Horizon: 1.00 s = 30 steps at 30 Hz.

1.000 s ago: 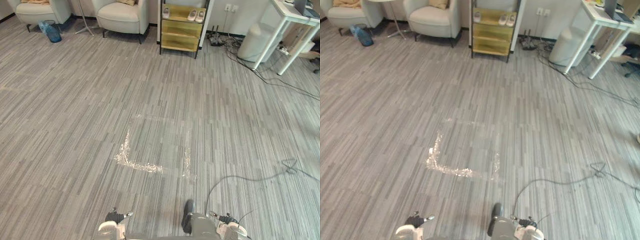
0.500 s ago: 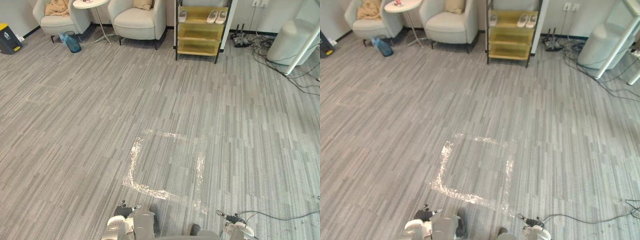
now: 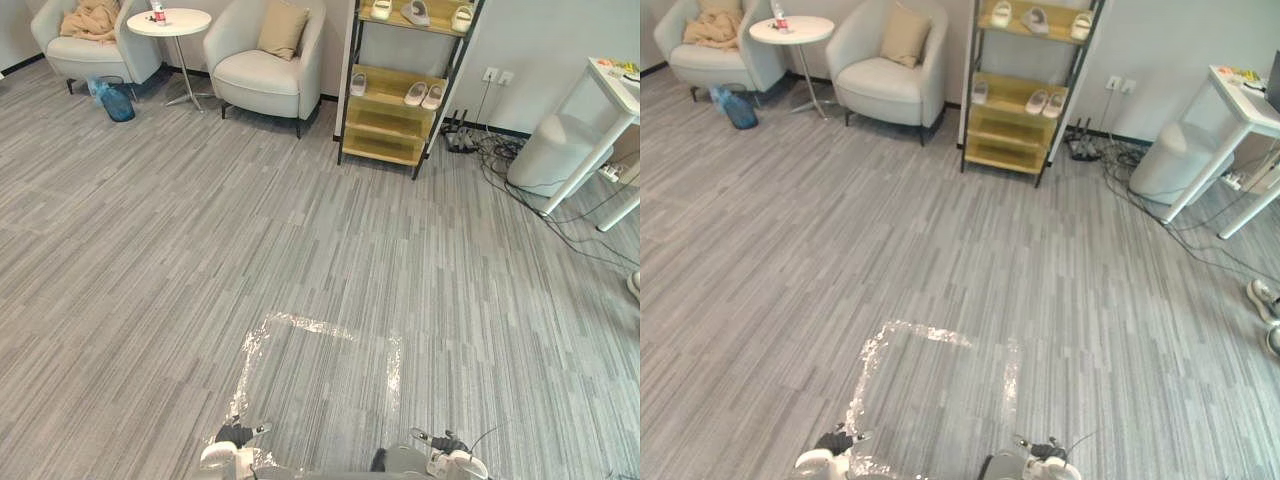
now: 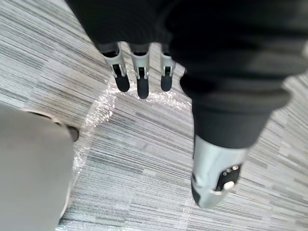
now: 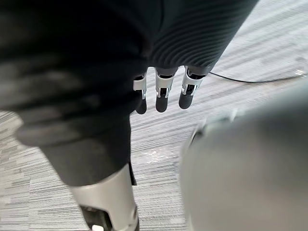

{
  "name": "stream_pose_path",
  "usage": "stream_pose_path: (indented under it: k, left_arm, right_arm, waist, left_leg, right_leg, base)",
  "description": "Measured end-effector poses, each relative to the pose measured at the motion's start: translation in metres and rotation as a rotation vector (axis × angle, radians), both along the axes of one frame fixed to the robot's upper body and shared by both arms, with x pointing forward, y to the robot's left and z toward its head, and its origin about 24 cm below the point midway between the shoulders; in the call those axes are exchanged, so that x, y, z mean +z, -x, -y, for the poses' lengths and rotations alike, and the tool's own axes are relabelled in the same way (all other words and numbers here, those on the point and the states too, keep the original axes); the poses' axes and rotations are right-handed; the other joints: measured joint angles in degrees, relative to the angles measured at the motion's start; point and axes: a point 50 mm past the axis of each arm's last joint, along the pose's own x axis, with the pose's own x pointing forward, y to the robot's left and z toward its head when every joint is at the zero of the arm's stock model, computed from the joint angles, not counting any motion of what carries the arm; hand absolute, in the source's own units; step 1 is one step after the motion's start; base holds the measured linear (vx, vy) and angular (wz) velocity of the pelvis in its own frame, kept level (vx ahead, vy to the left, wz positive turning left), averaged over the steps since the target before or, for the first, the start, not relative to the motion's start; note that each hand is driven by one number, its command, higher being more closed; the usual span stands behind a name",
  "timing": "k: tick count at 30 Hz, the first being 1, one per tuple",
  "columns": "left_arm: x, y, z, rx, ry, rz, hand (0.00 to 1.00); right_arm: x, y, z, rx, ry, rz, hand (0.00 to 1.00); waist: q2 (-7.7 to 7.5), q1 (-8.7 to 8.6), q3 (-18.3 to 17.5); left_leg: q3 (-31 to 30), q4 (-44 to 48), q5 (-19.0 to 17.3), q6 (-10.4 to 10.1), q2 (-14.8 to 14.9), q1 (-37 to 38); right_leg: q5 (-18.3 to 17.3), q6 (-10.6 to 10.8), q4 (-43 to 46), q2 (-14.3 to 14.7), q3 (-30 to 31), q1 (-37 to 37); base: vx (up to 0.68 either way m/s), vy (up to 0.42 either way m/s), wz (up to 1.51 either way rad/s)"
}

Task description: Pick up cushions and gather them together orderly.

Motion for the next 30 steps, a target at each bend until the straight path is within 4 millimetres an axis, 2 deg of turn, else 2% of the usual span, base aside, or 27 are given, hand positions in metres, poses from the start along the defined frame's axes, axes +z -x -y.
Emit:
stream_pose_path:
  k: [1,2,3,4,5,6,7,8,9,10,11,12,14,15,16,17,19,20,21,23,30]
  left_arm:
    - [0.000,0.002,-0.001,0.002,-0.003,-0.004,0.00]
    - [0.000,0.002,-0.005,0.002,-0.013,-0.005,0.00]
    - [-0.001,0.003,0.001,0.007,0.003,-0.009,0.00]
    - [-0.003,0.007,0.009,0.032,0.033,-0.012,0.00]
    - [-0.003,0.008,0.012,0.062,0.046,-0.005,0.00]
    - [-0.003,0.007,0.013,0.072,0.052,0.002,0.00]
    - [-0.002,0.003,0.016,0.088,0.064,0.017,0.00]
    - [-0.001,0.002,0.020,0.091,0.073,0.030,0.00]
    - [-0.001,0.002,0.020,0.087,0.074,0.030,0.00]
    - [0.000,-0.001,0.020,0.079,0.072,0.037,0.00]
    - [0.001,-0.004,0.019,0.069,0.067,0.044,0.00]
    - [0.002,-0.005,0.019,0.063,0.064,0.047,0.00]
    - [0.002,-0.006,0.020,0.062,0.064,0.052,0.00]
    - [0.002,-0.006,0.020,0.065,0.063,0.054,0.00]
    - [0.003,-0.008,0.018,0.078,0.063,0.062,0.00]
    - [0.003,-0.008,0.020,0.084,0.067,0.065,0.00]
    - [0.003,-0.006,0.018,0.083,0.058,0.056,0.00]
    - [0.003,-0.008,0.016,0.085,0.056,0.061,0.00]
    - [0.004,-0.009,0.014,0.097,0.053,0.065,0.00]
    - [0.003,-0.006,0.010,0.114,0.051,0.058,0.00]
    - [0.003,-0.005,0.011,0.111,0.052,0.053,0.00]
  right_arm:
    - [0.000,0.002,0.000,-0.002,0.000,-0.004,0.00]
    - [-0.002,0.008,0.003,-0.016,0.001,-0.019,0.00]
    - [0.000,0.008,0.010,-0.029,0.017,-0.016,0.00]
    - [0.000,0.007,0.014,-0.033,0.025,-0.015,0.00]
    - [0.001,0.009,0.015,-0.044,0.025,-0.013,0.00]
    - [0.000,0.009,0.013,-0.051,0.019,-0.010,0.00]
    - [0.000,0.009,0.012,-0.054,0.019,-0.009,0.00]
    - [0.000,0.009,0.012,-0.037,0.023,-0.015,0.00]
    - [0.000,0.009,0.013,-0.039,0.025,-0.016,0.00]
    - [-0.001,0.010,0.011,-0.043,0.022,-0.022,0.00]
    - [0.000,0.010,0.010,-0.049,0.019,-0.019,0.00]
    - [0.000,0.010,0.011,-0.054,0.019,-0.018,0.00]
    - [0.000,0.008,0.012,-0.070,0.023,-0.011,0.00]
    - [0.001,0.008,0.012,-0.072,0.025,-0.011,0.00]
    - [0.000,0.009,0.012,-0.074,0.024,-0.014,0.00]
    - [-0.001,0.014,0.011,-0.073,0.022,-0.026,0.00]
    - [-0.003,0.019,0.005,-0.072,0.009,-0.038,0.00]
    - [-0.004,0.019,0.004,-0.072,0.004,-0.040,0.00]
    - [-0.005,0.021,0.001,-0.073,-0.003,-0.044,0.00]
    - [-0.004,0.017,-0.005,-0.067,-0.014,-0.032,0.00]
    - [-0.003,0.014,-0.010,-0.050,-0.019,-0.013,0.00]
  waist:
    - [-0.60,-0.02,0.08]
    - [-1.49,-0.24,0.35]
    - [0.41,-0.59,0.55]
    - [2.31,-0.10,-0.18]
    - [2.88,-0.15,-0.77]
    - [3.08,-0.34,-0.87]
    - [4.60,-0.36,-1.38]
    - [5.15,0.19,-0.82]
    - [5.38,0.45,-0.69]
    - [4.90,0.55,-0.60]
    - [4.49,0.47,-0.41]
    - [4.30,0.55,-0.29]
    - [4.13,0.77,-0.30]
    - [3.97,0.77,-0.26]
    - [3.55,1.19,0.01]
    - [3.49,2.05,-0.39]
    - [3.01,2.28,-1.10]
    - [2.33,2.25,-0.91]
    - [1.62,3.01,-0.70]
    - [0.91,3.24,-1.30]
    - [0.65,3.30,-1.69]
  left_leg:
    - [-0.43,-0.15,-0.29,-0.49,-0.67,0.72]
    - [-2.59,-0.14,-2.15,-1.98,-1.31,3.18]
    - [-3.88,-0.04,-3.40,-2.23,0.04,4.51]
    - [-4.51,2.70,-3.64,-2.35,1.54,4.71]
    - [-5.33,12.62,-3.64,-2.49,2.87,0.10]
    - [-5.87,19.46,-3.43,-3.53,3.43,-3.21]
    - [-6.00,32.43,-0.50,-7.49,5.82,-9.64]
    - [-5.72,42.93,3.97,-8.63,8.92,-14.69]
    - [-4.99,46.54,3.27,-8.44,10.00,-16.39]
    - [-3.45,47.02,0.87,-8.21,10.65,-18.12]
    - [-1.23,43.45,-1.71,-7.65,10.36,-19.03]
    - [-0.69,39.85,-2.62,-7.37,9.70,-19.09]
    - [-2.07,23.69,-3.39,-6.88,6.60,-19.22]
    - [-4.54,16.82,-2.38,-6.22,4.69,-19.67]
    - [-6.97,11.85,1.51,-6.46,2.57,-20.07]
    - [-7.92,7.99,6.85,-7.55,1.39,-19.07]
    - [-7.16,8.28,6.88,-5.57,-0.12,-17.51]
    - [-5.89,9.45,6.41,-5.03,-0.25,-17.44]
    - [-4.80,10.56,5.85,-4.38,-0.49,-17.04]
    - [-4.48,11.33,4.39,-3.35,-1.01,-15.85]
    - [-4.62,10.98,3.52,-2.76,-2.16,-14.77]
  right_leg:
    - [2.49,0.68,-2.79,-0.04,0.81,-0.11]
    - [8.19,-1.57,-1.99,-0.30,2.69,0.15]
    - [7.10,-3.10,0.96,0.79,2.31,0.27]
    - [4.28,-3.92,3.23,1.67,1.48,0.42]
    - [2.67,-4.29,3.01,2.00,0.29,1.66]
    - [2.21,-4.49,2.07,2.26,-0.48,2.68]
    - [1.71,-5.16,0.00,4.02,-1.29,4.73]
    - [1.29,-5.84,-2.45,6.05,-1.39,7.81]
    - [1.08,-6.11,-3.67,6.92,-1.43,9.68]
    - [1.09,-5.94,-5.15,7.18,-1.53,12.32]
    - [1.00,-6.00,-6.95,7.11,-1.20,15.03]
    - [0.86,-5.79,-7.64,6.95,-0.85,16.19]
    - [0.14,-4.87,-8.84,6.00,0.07,18.37]
    - [-0.76,-4.43,-8.54,5.36,1.08,18.57]
    - [-1.75,-3.94,-8.35,4.17,2.34,19.22]
    - [-2.14,-2.38,-7.81,3.43,3.52,19.72]
    - [-2.71,-1.28,-7.70,2.28,5.00,20.79]
    - [-2.82,-1.09,-7.70,1.89,5.39,21.17]
    - [-2.56,-0.99,-7.71,1.54,6.23,21.59]
    - [-2.42,-1.05,-7.80,0.99,6.59,22.61]
    - [-2.47,-0.98,-8.67,0.09,7.01,23.47]
  base:
    - [0.40,-0.253,0.64]
    - [0.32,-0.204,0.56]
    - [0.39,-0.206,0.38]
    - [0.39,-0.205,0.18]
    - [0.39,-0.228,0.19]
    - [0.36,-0.258,0.34]
    - [0.44,-0.233,0.25]
    - [0.44,-0.185,0.11]
    - [0.42,-0.140,-0.03]
    - [0.33,-0.096,-0.03]
    - [0.32,-0.078,-0.08]
    - [0.25,-0.034,-0.17]
    - [0.25,0.063,-0.25]
    - [0.31,0.145,-0.29]
    - [0.30,0.170,-0.49]
    - [0.27,0.157,-0.52]
    - [0.29,0.137,-0.18]
    - [0.30,0.163,-0.17]
    - [0.20,0.139,-0.34]
    - [0.21,0.150,-0.22]
    - [0.05,0.041,-0.03]
